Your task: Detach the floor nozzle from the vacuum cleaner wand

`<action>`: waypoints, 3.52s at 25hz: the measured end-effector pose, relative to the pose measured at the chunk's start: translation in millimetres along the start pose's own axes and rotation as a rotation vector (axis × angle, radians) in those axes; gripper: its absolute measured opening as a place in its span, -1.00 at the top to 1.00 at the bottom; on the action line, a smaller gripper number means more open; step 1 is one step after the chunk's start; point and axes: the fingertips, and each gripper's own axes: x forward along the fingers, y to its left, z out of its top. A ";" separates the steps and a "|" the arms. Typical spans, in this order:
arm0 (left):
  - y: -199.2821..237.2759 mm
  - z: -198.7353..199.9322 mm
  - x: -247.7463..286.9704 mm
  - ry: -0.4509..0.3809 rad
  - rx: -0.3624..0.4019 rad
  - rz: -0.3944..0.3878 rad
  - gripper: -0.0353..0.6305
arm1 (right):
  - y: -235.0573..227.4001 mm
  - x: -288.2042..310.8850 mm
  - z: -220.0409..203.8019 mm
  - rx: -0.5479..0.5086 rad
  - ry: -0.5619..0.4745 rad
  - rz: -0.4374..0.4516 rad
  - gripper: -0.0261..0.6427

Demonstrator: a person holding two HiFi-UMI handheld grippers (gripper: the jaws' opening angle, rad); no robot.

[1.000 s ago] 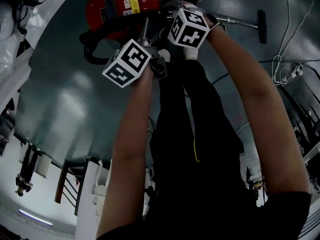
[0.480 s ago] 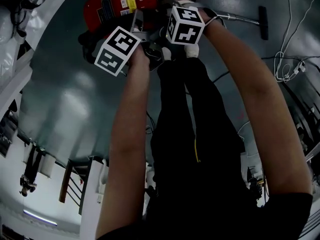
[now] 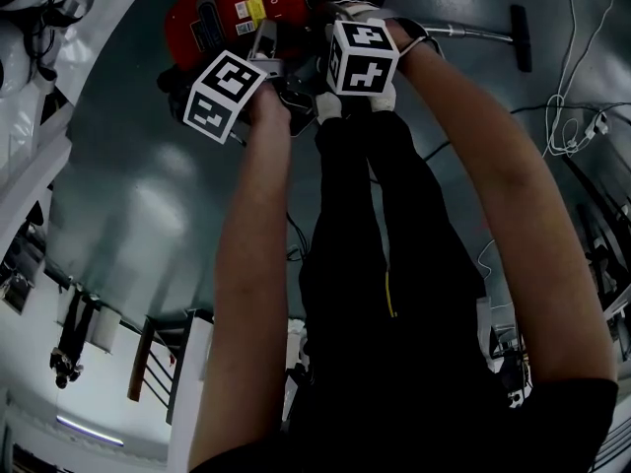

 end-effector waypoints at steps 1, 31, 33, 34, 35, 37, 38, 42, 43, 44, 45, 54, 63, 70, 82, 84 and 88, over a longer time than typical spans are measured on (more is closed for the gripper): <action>-1.0 0.4 0.1 -0.001 -0.001 -0.014 0.19 | -0.3 -0.6 0.5 0.000 0.001 -0.001 0.42; -1.9 73.7 -67.3 -0.134 -0.114 -0.127 0.42 | -5.4 -46.4 -40.6 0.000 0.054 -0.093 0.43; -1.6 63.0 -66.0 -0.124 -0.109 -0.133 0.42 | -2.2 -44.3 -39.3 -0.001 0.062 -0.088 0.43; -2.8 56.3 -64.7 -0.117 -0.102 -0.134 0.42 | -1.1 -43.2 -38.9 -0.001 0.065 -0.088 0.43; -4.0 50.3 -63.3 -0.111 -0.096 -0.133 0.42 | -0.7 -42.5 -38.8 -0.001 0.066 -0.090 0.43; -4.5 41.7 -61.0 -0.103 -0.091 -0.131 0.42 | -0.5 -41.8 -39.4 0.000 0.066 -0.095 0.43; -3.6 39.1 -60.6 -0.102 -0.093 -0.129 0.42 | -0.2 -41.4 -39.7 0.000 0.066 -0.096 0.43; 0.5 38.6 -61.6 -0.107 -0.097 -0.119 0.41 | -1.3 -40.0 -39.7 0.005 0.072 -0.105 0.43; 1.0 40.1 -61.7 -0.109 -0.097 -0.117 0.41 | -2.3 -39.9 -39.4 0.005 0.072 -0.108 0.42; 0.9 41.4 -61.6 -0.112 -0.098 -0.117 0.41 | -3.4 -39.9 -39.2 0.006 0.070 -0.110 0.42; 0.2 42.1 -61.2 -0.112 -0.098 -0.119 0.41 | -4.9 -39.9 -39.2 0.006 0.069 -0.113 0.42; -20.1 22.0 -52.9 -0.054 -0.056 -0.166 0.39 | -29.0 -42.2 -40.5 0.036 0.096 -0.175 0.43; -45.0 -13.8 -44.0 -0.020 -0.057 -0.170 0.43 | -59.3 -46.3 -44.3 0.081 0.128 -0.244 0.43; -42.9 -10.5 -28.0 -0.037 -0.056 -0.138 0.43 | -91.6 -46.2 -39.9 0.109 0.140 -0.283 0.47; -41.3 -20.6 -1.0 0.048 -0.166 -0.122 -0.05 | -82.2 -51.2 -44.2 0.345 0.039 -0.332 0.33; -34.4 -20.4 -3.5 0.049 -0.162 -0.099 -0.05 | -77.9 -52.3 -48.4 0.365 0.028 -0.332 0.37; -18.8 -27.3 -9.8 0.043 -0.121 -0.022 -0.17 | -64.0 -54.4 -57.4 0.403 0.016 -0.320 0.40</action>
